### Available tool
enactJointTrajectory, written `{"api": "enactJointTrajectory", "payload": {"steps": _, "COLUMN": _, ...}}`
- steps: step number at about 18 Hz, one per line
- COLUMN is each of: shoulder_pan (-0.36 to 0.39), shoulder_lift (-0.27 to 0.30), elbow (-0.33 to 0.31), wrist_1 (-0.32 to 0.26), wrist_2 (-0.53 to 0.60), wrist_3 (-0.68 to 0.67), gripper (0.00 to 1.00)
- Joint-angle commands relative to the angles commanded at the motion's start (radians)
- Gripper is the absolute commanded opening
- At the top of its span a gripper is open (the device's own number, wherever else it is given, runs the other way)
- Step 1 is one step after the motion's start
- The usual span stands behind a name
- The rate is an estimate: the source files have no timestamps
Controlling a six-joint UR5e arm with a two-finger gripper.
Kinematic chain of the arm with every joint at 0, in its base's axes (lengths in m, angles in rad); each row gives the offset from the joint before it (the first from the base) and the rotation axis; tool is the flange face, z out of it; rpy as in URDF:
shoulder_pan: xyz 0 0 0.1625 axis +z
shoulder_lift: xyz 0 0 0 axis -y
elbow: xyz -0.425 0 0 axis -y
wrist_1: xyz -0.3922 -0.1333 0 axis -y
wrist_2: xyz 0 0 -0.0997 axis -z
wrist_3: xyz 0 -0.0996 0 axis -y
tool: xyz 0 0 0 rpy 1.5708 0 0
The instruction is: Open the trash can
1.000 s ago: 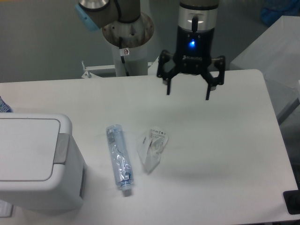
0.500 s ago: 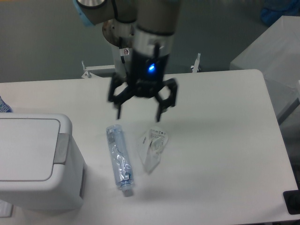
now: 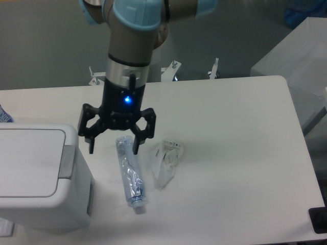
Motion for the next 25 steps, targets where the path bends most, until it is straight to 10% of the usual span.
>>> {"api": "enactJointTrajectory", "payload": {"steps": 25, "shoulder_pan": -0.043, "shoulder_lift": -0.026, "elbow": 0.006, "wrist_1": -0.002, "wrist_2": 0.008, "wrist_3": -0.087, "gripper": 1.0}}
